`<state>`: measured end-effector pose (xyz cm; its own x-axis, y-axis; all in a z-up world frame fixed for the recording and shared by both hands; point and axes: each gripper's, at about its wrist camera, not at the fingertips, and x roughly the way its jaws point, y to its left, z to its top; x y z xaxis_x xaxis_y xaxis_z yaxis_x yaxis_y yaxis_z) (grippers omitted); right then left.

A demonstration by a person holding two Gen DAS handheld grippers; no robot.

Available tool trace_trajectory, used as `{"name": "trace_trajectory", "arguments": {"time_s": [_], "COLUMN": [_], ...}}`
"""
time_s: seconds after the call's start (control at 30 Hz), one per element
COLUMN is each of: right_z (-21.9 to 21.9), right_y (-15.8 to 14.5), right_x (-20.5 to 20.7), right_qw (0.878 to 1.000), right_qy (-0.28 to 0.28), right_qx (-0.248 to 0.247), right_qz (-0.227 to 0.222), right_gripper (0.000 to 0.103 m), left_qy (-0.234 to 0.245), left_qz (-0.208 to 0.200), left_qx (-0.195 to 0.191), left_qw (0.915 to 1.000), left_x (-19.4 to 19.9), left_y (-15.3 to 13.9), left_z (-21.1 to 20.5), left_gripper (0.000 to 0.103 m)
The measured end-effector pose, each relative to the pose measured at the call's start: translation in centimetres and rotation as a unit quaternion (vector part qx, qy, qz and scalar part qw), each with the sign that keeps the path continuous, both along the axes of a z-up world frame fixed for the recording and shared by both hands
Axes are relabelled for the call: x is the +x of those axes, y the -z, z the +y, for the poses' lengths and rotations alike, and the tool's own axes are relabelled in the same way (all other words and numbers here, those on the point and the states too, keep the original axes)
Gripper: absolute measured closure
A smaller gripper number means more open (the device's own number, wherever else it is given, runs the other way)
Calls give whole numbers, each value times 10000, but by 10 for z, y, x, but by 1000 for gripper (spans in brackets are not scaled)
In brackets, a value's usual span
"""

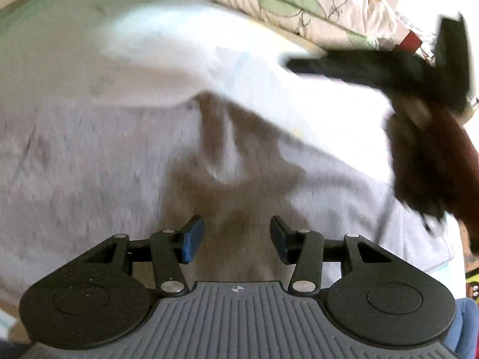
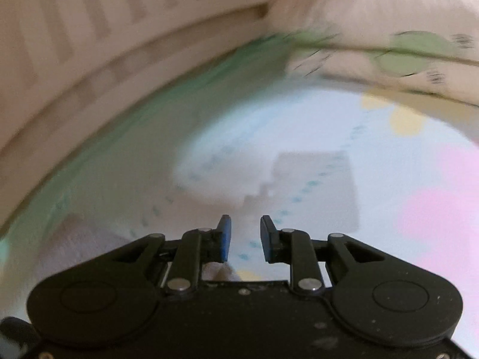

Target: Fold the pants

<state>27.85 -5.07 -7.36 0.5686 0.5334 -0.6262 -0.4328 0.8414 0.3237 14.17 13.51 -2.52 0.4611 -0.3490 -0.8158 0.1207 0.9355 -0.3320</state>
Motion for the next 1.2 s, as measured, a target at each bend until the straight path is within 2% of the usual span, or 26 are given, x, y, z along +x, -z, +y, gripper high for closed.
{"name": "trace_trajectory", "arguments": {"time_s": [0.13, 0.27, 0.33, 0.37, 0.4, 0.43, 0.47, 0.5, 0.6, 0.7, 0.77, 0.87, 1.0, 1.07, 1.2], "right_z": [-42, -62, -62, -60, -56, -54, -52, -57, -69, -100, -127, -169, -228, -260, -306], "right_y": [-2, 20, 32, 40, 49, 59, 69, 69, 64, 50, 40, 28, 10, 1, -7], "right_x": [-46, -90, -100, -103, -106, -107, -109, -115, -123, -143, -156, -174, -206, -221, -246], "right_qw": [9993, 9968, 9952, 9940, 9907, 9854, 9813, 9835, 9832, 9831, 9825, 9750, 9566, 9442, 9198], "right_qy": [280, 508, 619, 660, 708, 751, 776, 810, 858, 1097, 1378, 1844, 2617, 3035, 3707], "right_qx": [-255, -500, -550, -670, -1019, -1407, -1622, -1495, -1396, -1222, -868, -705, -685, -667, -590], "right_qz": [51, 351, 516, 557, 559, 601, 689, 623, 807, 814, 908, 1024, 1080, 1095, 1142], "right_gripper": [79, 79, 79, 81, 81, 82, 83, 83, 82, 80, 73, 72, 71, 69, 65], "left_qy": [181, 302, 376, 388, 419, 510, 596, 665, 649, 792, 1113, 1668, 2214, 2485, 3142], "left_qz": [-288, -493, -428, -286, -200, -411, -446, -421, -262, -425, -480, -507, -409, -356, -376], "left_qx": [270, 522, 771, 971, 1140, 1198, 1319, 1397, 1532, 1342, 1191, 986, 588, 517, 623], "left_qw": [9991, 9970, 9954, 9941, 9924, 9906, 9885, 9871, 9857, 9869, 9855, 9797, 9726, 9666, 9466], "left_x": [23, 44, 55, 60, 65, 64, 65, 66, 66, 45, 25, 1, -23, -35, -55], "left_y": [-4, 7, 21, 30, 39, 42, 42, 40, 31, 16, 10, 8, 17, 23, 32], "left_z": [-18, -39, -49, -48, -48, -49, -52, -54, -60, -62, -75, -101, -139, -157, -189], "left_gripper": [56, 56, 55, 56, 56, 55, 55, 55, 55, 55, 55, 55, 54, 54, 54]}}
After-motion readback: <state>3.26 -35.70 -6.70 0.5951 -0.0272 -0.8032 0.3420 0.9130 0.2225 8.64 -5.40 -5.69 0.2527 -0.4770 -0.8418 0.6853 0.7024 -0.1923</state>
